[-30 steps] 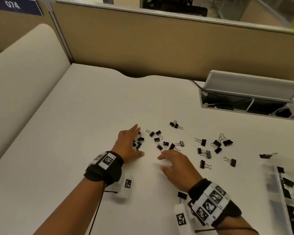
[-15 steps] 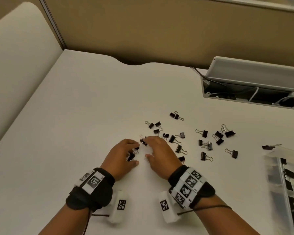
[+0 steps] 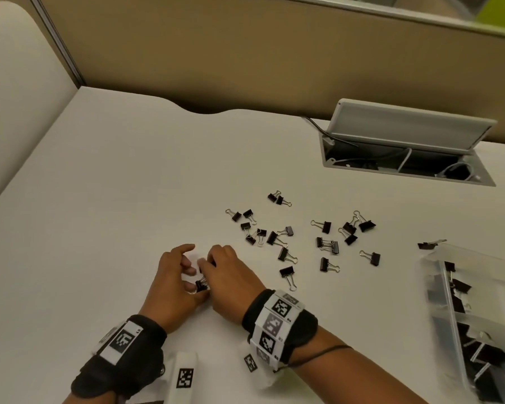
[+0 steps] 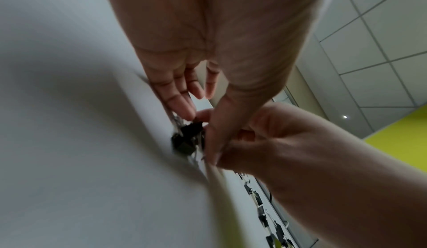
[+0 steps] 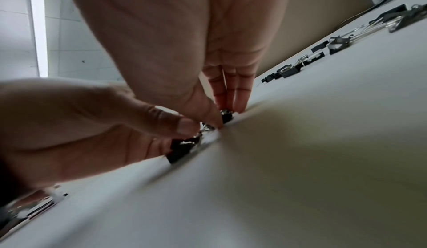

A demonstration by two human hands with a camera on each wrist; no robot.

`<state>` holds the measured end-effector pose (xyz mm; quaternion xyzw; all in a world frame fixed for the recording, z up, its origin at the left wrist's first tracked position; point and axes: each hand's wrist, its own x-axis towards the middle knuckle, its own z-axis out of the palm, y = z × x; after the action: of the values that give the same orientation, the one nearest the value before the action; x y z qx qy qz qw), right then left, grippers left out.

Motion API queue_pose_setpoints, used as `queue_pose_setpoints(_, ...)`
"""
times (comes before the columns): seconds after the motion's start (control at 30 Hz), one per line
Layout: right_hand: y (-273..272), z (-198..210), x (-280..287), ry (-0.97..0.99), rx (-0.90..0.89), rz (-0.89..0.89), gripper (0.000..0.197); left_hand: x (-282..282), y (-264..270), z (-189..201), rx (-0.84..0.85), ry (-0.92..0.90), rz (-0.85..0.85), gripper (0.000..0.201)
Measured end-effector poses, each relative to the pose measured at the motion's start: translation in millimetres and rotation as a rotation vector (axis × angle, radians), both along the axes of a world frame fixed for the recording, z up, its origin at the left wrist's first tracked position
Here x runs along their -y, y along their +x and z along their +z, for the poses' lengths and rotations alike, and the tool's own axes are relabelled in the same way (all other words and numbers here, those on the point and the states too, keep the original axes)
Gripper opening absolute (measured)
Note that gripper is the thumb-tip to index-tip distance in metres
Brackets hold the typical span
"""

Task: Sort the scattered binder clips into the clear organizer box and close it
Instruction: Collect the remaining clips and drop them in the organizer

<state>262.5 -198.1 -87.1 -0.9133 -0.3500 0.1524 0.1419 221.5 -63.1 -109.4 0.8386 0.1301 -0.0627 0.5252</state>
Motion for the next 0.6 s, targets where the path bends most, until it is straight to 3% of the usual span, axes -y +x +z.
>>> queue_pose_setpoints(0.23,-31,-3,21,0.067,-0.088,0.051,0.051,-6,-11,6,-0.075,0.101,-0.193,0.079)
queue_pose_setpoints(0.37,-30,1,43,0.187,-0.242,-0.150,0.061,-16,-27,15,-0.141,0.155,-0.259,0.090)
queue_pose_setpoints(0.5,-27,10,51,0.086,-0.322,-0.158,0.089,-23,-41,25,-0.226,0.275,-0.300,0.089)
queue_pose_setpoints(0.6,-37,8,33,0.007,-0.243,-0.089,0.084,-15,-45,27,-0.230,0.323,-0.264,0.074)
